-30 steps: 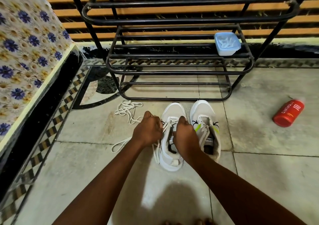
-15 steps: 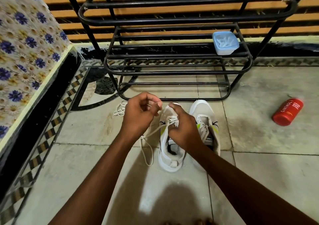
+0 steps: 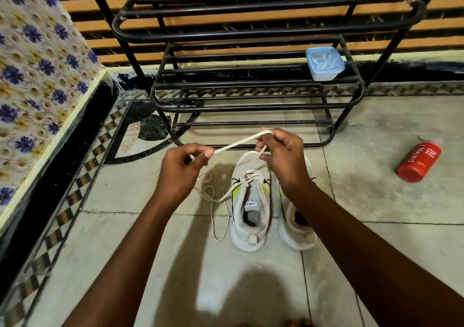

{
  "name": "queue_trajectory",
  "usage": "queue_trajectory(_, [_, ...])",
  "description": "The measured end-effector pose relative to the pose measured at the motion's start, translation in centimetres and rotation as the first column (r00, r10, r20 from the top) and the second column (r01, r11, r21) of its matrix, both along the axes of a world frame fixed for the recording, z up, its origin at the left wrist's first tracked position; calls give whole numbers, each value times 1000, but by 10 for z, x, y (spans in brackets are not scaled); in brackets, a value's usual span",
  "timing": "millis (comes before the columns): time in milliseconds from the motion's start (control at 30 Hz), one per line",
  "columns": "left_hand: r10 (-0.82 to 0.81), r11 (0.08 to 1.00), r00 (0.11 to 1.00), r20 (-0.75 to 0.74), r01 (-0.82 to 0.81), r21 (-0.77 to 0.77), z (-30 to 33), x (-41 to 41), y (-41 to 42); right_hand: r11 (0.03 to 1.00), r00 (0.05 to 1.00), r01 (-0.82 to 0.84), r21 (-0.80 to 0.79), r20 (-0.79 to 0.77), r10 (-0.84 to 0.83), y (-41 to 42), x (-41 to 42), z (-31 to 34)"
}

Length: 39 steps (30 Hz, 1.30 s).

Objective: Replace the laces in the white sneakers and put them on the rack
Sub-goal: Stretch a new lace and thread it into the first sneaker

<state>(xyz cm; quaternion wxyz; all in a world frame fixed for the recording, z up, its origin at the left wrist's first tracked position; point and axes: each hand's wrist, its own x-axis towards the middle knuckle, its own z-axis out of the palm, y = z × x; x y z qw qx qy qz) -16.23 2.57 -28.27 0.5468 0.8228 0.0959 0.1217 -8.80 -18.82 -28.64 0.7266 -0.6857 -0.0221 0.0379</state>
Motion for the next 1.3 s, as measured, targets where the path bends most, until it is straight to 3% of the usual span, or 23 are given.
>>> queue_trajectory(100, [66, 996, 991, -115, -58, 68, -41, -7, 22, 995, 999, 40, -94, 20, -38, -8, 3, -11])
queue_trajectory(300, [264, 923, 909, -321, -142, 358, -94, -40, 53, 955, 979, 196, -224, -15, -205, -19, 9, -21])
queue_trajectory(600, [366, 865, 844, -392, -153, 477, -107, -60, 63, 995, 976, 70, -74, -203, -84, -22, 20, -42])
queue_trajectory(800, [221, 975, 895, -387, -187, 124, -87, -43, 19, 991, 975, -29, -133, -222, -1, -16, 10, -46])
queue_trajectory(933, [125, 968, 940, -316, -186, -171, -65, -29, -16, 862, 997, -53, -503, -69, 21, -19, -3, -56])
queue_trajectory(1033, [81, 906, 960, -268, -183, -382, -47, -20, -40, 816, 993, -112, -567, -36, 111, -21, -18, -58])
queue_trajectory(1133, [74, 888, 959, -273, -188, -420, -42, -9, -56, 755, 982, -155, -637, -16, 188, -20, -31, -65])
queue_trajectory(1200, [76, 889, 964, -256, -182, -421, -41, -2, -66, 696, 974, -98, -712, 74, 213, -18, -37, -67])
queue_trajectory(1300, [111, 914, 949, -296, -215, -345, -50, 7, -74, 683, 968, -57, -728, 127, 216, -17, -41, -67])
